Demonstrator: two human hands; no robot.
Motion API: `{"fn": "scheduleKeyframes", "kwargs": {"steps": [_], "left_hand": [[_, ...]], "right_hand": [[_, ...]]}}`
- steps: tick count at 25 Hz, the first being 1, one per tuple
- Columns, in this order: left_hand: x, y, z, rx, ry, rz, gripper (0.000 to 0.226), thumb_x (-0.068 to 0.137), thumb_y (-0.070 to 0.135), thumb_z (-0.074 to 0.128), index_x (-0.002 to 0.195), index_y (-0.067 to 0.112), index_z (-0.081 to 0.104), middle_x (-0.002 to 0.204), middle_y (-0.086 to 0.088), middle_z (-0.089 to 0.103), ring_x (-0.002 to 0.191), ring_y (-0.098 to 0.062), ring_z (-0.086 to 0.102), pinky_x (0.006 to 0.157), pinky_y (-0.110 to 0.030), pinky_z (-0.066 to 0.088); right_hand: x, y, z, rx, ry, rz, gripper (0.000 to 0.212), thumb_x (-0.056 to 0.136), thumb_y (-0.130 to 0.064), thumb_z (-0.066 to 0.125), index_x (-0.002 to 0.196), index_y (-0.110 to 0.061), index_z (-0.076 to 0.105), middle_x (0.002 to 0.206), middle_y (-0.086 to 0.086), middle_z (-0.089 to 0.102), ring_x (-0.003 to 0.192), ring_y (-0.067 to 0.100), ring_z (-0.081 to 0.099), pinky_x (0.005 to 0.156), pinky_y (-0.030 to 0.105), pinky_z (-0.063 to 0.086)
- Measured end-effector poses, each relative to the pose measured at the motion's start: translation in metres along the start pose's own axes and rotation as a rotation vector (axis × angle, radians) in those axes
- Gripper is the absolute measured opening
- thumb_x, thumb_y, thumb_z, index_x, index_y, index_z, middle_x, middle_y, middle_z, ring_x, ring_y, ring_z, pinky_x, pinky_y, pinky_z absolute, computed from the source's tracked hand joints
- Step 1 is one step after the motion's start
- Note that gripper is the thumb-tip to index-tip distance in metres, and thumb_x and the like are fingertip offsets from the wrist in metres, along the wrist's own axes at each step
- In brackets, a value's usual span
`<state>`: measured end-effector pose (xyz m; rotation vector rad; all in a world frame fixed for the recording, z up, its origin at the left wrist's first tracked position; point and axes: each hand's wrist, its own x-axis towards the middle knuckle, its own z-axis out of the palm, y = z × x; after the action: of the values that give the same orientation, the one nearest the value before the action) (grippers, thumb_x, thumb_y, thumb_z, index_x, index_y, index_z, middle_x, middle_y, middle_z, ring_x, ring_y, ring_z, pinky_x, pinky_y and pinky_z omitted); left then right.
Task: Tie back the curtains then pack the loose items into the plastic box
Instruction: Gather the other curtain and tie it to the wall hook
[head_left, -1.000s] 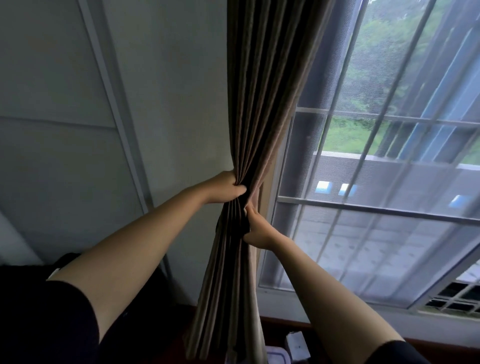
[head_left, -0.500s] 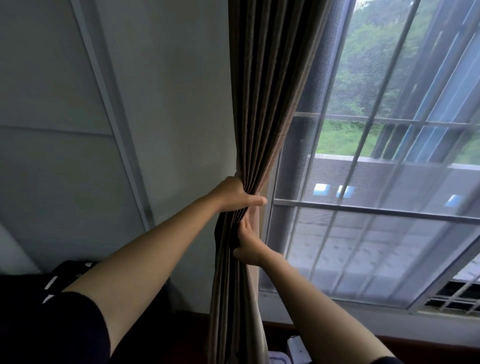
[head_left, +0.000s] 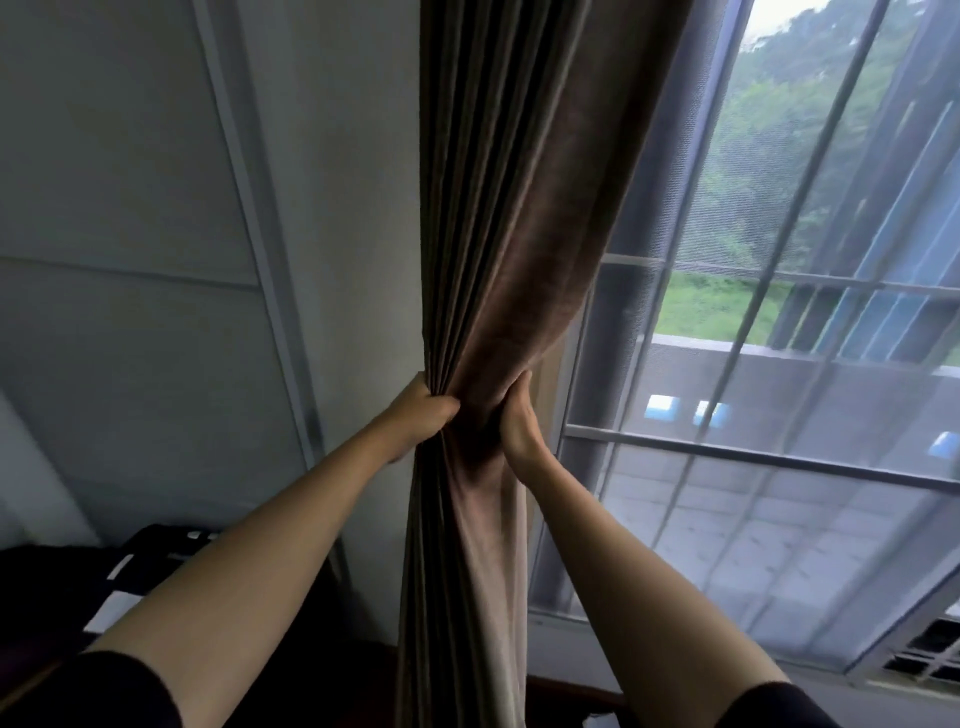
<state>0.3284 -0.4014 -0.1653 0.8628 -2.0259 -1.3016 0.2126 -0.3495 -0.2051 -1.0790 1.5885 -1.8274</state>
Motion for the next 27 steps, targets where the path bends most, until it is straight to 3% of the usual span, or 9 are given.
{"fn": "scheduleKeyframes", "kwargs": {"steps": [4, 6, 8, 12, 14, 16, 21, 24, 27], "left_hand": [[-0.006, -0.003, -0.028, -0.052, 0.029, -0.061, 0.036, 0.077, -0.015, 0.041, 0.07, 0.017, 0.057, 0.068, 0.001, 0.054, 0.066, -0.009, 0.052, 0.059, -0.018, 0.04], [-0.008, -0.007, -0.041, -0.068, 0.024, -0.084, 0.019, 0.071, -0.008, 0.044, 0.072, 0.007, 0.055, 0.07, -0.003, 0.053, 0.067, -0.013, 0.051, 0.062, -0.02, 0.04], [-0.009, -0.008, -0.051, -0.077, 0.004, -0.078, 0.025, 0.059, 0.001, 0.042, 0.079, 0.007, 0.055, 0.072, -0.007, 0.05, 0.071, -0.018, 0.05, 0.062, -0.023, 0.038], [-0.011, -0.009, -0.07, -0.049, 0.051, -0.103, 0.022, 0.07, -0.005, 0.044, 0.081, 0.009, 0.059, 0.072, -0.005, 0.055, 0.067, -0.014, 0.052, 0.061, -0.022, 0.041], [-0.01, -0.011, -0.081, -0.029, 0.064, -0.104, 0.028, 0.077, -0.01, 0.042, 0.08, 0.012, 0.06, 0.073, -0.003, 0.055, 0.068, -0.013, 0.053, 0.063, -0.024, 0.041], [-0.008, -0.013, -0.088, -0.01, 0.074, -0.094, 0.029, 0.079, -0.008, 0.042, 0.085, 0.012, 0.062, 0.076, -0.002, 0.058, 0.072, -0.012, 0.055, 0.066, -0.024, 0.042], [0.004, -0.022, -0.09, 0.036, 0.094, -0.066, 0.036, 0.084, 0.003, 0.045, 0.114, 0.019, 0.06, 0.103, 0.001, 0.064, 0.101, -0.017, 0.06, 0.084, -0.027, 0.046], [0.011, -0.022, -0.072, 0.124, 0.112, 0.005, 0.051, 0.088, 0.011, 0.046, 0.139, 0.02, 0.042, 0.123, 0.007, 0.052, 0.112, -0.01, 0.049, 0.095, -0.024, 0.037], [0.029, -0.02, -0.045, 0.25, 0.081, 0.096, 0.045, 0.086, 0.011, 0.046, 0.131, 0.013, 0.048, 0.122, -0.006, 0.054, 0.11, -0.019, 0.054, 0.09, -0.023, 0.039]], "right_hand": [[0.008, -0.005, 0.034, 0.101, 0.011, 0.019, 0.046, 0.102, -0.041, 0.011, 0.135, -0.028, 0.041, 0.137, 0.003, 0.049, 0.13, 0.015, 0.041, 0.112, 0.034, 0.032], [0.008, -0.009, 0.048, 0.127, 0.007, 0.084, 0.039, 0.101, -0.047, 0.012, 0.11, -0.041, 0.05, 0.125, -0.004, 0.055, 0.116, 0.01, 0.049, 0.102, 0.028, 0.036], [0.01, -0.009, 0.057, 0.135, -0.006, 0.178, 0.043, 0.096, -0.059, 0.014, 0.101, -0.042, 0.054, 0.126, 0.001, 0.056, 0.112, 0.011, 0.051, 0.102, 0.03, 0.037], [0.013, -0.021, 0.075, 0.166, -0.072, 0.242, 0.055, 0.099, -0.052, 0.008, 0.133, -0.024, 0.042, 0.106, -0.006, 0.053, 0.117, 0.015, 0.041, 0.102, 0.027, 0.031], [0.013, -0.026, 0.085, 0.157, -0.07, 0.213, 0.058, 0.099, -0.048, 0.005, 0.143, -0.023, 0.032, 0.123, 0.0, 0.053, 0.128, 0.019, 0.038, 0.098, 0.023, 0.026], [0.013, -0.029, 0.094, 0.168, -0.053, 0.173, 0.06, 0.1, -0.046, 0.002, 0.144, -0.019, 0.032, 0.142, 0.008, 0.044, 0.136, 0.022, 0.034, 0.101, 0.023, 0.026], [0.021, -0.018, 0.096, 0.168, -0.059, 0.229, 0.071, 0.097, -0.052, -0.002, 0.141, -0.015, 0.04, 0.142, 0.01, 0.046, 0.136, 0.024, 0.037, 0.103, 0.025, 0.027], [0.03, -0.012, 0.077, 0.103, 0.039, 0.305, 0.073, 0.095, -0.057, 0.001, 0.14, -0.017, 0.042, 0.139, 0.011, 0.049, 0.134, 0.026, 0.039, 0.112, 0.033, 0.026], [0.036, -0.007, 0.05, 0.112, 0.111, 0.332, 0.075, 0.094, -0.06, 0.004, 0.14, -0.015, 0.042, 0.139, 0.013, 0.05, 0.133, 0.028, 0.041, 0.115, 0.039, 0.027]]}}
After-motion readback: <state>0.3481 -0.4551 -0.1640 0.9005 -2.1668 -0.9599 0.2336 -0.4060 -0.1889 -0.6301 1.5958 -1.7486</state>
